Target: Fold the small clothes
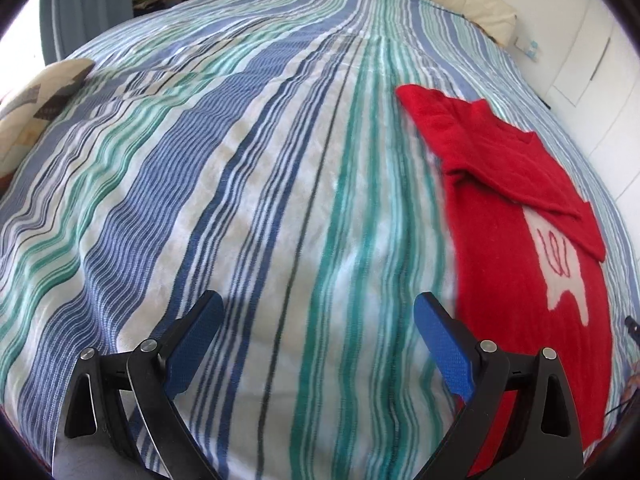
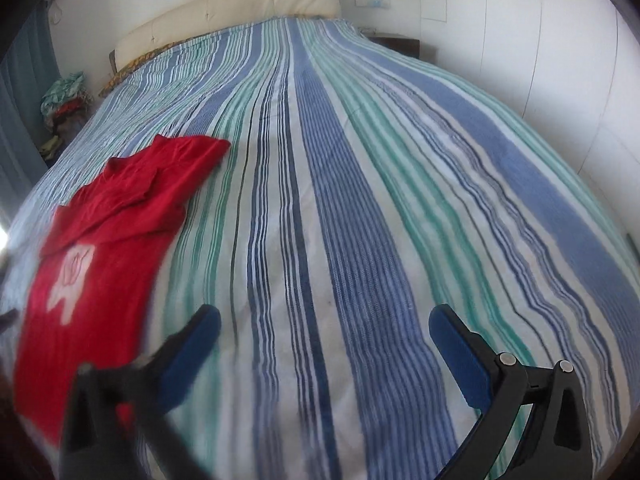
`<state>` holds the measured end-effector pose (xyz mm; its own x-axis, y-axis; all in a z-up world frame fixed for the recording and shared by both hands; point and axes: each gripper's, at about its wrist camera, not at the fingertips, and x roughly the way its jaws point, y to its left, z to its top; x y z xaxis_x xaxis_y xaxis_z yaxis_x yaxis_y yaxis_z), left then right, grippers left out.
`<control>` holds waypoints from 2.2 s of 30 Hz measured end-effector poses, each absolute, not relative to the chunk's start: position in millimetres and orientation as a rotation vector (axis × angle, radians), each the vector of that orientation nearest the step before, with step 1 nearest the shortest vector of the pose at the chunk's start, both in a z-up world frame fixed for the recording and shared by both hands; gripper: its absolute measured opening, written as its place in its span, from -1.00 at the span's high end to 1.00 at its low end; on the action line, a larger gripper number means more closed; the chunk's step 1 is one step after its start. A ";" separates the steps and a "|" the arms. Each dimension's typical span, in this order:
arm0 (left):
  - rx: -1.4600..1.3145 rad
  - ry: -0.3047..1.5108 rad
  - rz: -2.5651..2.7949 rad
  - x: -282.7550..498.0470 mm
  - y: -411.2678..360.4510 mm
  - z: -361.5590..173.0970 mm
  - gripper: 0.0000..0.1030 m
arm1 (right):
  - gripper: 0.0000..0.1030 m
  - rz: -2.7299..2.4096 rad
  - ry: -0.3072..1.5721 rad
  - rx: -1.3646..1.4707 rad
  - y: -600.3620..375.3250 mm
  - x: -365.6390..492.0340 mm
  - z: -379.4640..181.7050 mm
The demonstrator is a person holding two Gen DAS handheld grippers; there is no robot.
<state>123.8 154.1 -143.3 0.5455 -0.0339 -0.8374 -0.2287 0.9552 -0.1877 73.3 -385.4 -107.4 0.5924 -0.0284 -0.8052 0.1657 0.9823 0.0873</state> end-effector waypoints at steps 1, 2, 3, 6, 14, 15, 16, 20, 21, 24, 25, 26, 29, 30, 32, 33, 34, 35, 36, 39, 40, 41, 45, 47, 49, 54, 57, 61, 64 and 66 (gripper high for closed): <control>-0.300 0.995 0.138 124.2 159.1 -149.0 -0.88 | -0.99 -0.117 0.951 0.172 -383.2 78.6 -121.8; -0.308 0.998 0.151 126.1 162.6 -153.9 -0.88 | -0.99 -0.121 0.976 0.186 -383.3 82.1 -135.1; -0.316 0.997 0.153 128.0 163.2 -156.9 -0.91 | -1.00 -0.128 1.010 0.200 -383.6 84.0 -150.1; -0.258 0.999 0.162 134.0 152.3 -161.0 -0.99 | -1.00 -0.130 0.994 0.182 -380.6 81.7 -163.8; -0.212 0.997 0.176 133.5 147.6 -165.0 -0.99 | -1.00 -0.136 0.973 0.177 -379.7 73.3 -165.8; -0.209 0.997 0.178 133.4 147.4 -165.1 -0.99 | -1.00 -0.139 0.973 0.171 -379.2 72.4 -166.0; -0.206 0.997 0.180 133.5 147.0 -165.4 -0.99 | -1.00 -0.141 0.972 0.166 -378.8 72.7 -165.7; -0.192 0.996 0.187 133.5 144.4 -165.8 -0.99 | -1.00 -0.145 0.971 0.160 -376.6 74.6 -165.3; -0.192 0.996 0.188 133.5 144.2 -165.8 -0.99 | -1.00 -0.145 0.970 0.160 -376.6 73.9 -165.4; -0.191 0.995 0.188 133.3 144.0 -165.9 -0.99 | -1.00 -0.146 0.970 0.159 -376.8 74.2 -165.4; -0.191 0.995 0.188 133.3 144.0 -165.9 -0.99 | -1.00 -0.146 0.970 0.159 -376.9 73.9 -165.4; -0.191 0.995 0.189 133.3 144.0 -165.9 -0.99 | -1.00 -0.146 0.970 0.159 -377.0 73.8 -165.4; -0.190 0.994 0.190 133.3 144.0 -165.8 -0.99 | -1.00 -0.147 0.970 0.158 -376.6 73.6 -165.6; -0.190 0.994 0.191 133.1 144.0 -165.7 -0.99 | -1.00 -0.148 0.971 0.157 -376.6 73.8 -165.7; -0.189 0.993 0.191 133.0 144.0 -165.7 -0.99 | -1.00 -0.148 0.971 0.157 -376.5 73.8 -165.6; -0.188 0.993 0.191 133.0 143.9 -165.6 -0.99 | -1.00 -0.148 0.970 0.157 -376.4 73.8 -165.6; -0.189 0.993 0.192 132.9 143.5 -165.5 -0.99 | -1.00 -0.148 0.970 0.157 -376.4 73.8 -165.5; -0.189 0.993 0.192 132.8 143.6 -165.5 -0.99 | -1.00 -0.148 0.970 0.156 -376.4 73.6 -165.6; -0.188 0.993 0.192 132.8 143.6 -165.5 -0.99 | -1.00 -0.148 0.970 0.156 -376.4 73.6 -165.5; -0.188 0.992 0.192 132.7 143.6 -165.5 -0.99 | -1.00 -0.148 0.970 0.156 -376.4 73.4 -165.5; -0.188 0.992 0.192 132.7 143.6 -165.5 -0.99 | -1.00 -0.148 0.970 0.156 -376.3 73.5 -165.3; -0.188 0.992 0.192 132.7 143.6 -165.5 -0.99 | -1.00 -0.148 0.970 0.156 -376.3 73.4 -165.4; -0.188 0.992 0.192 132.6 143.4 -165.4 -0.99 | -1.00 -0.149 0.970 0.155 -376.2 73.3 -165.3; -0.188 0.991 0.193 132.6 143.4 -165.3 -0.99 | -1.00 -0.149 0.970 0.155 -376.1 73.2 -165.2; -0.187 0.991 0.193 132.6 143.3 -165.3 -0.99 | -1.00 -0.149 0.970 0.154 -376.1 73.2 -165.2; -0.187 0.990 0.193 132.4 143.1 -165.3 -0.99 | -1.00 -0.150 0.970 0.154 -376.0 73.1 -165.1; -0.187 0.990 0.193 132.3 142.9 -165.4 -0.99 | -1.00 -0.150 0.969 0.153 -375.9 72.9 -165.1; -0.186 0.990 0.194 132.2 142.8 -165.5 -0.99 | -1.00 -0.150 0.969 0.153 -375.8 72.9 -165.0; -0.186 0.990 0.194 132.0 142.5 -165.6 -0.99 | -1.00 -0.151 0.969 0.152 -375.6 72.8 -164.9; -0.186 0.989 0.194 131.9 142.4 -165.7 -0.99 | -1.00 -0.151 0.969 0.152 -375.6 72.6 -164.9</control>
<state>131.9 142.4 -165.7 0.5348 0.0779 -0.8414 -0.2461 0.9669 -0.0669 72.6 -375.6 -164.9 0.5573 -0.0597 -0.8282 0.1950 0.9789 0.0606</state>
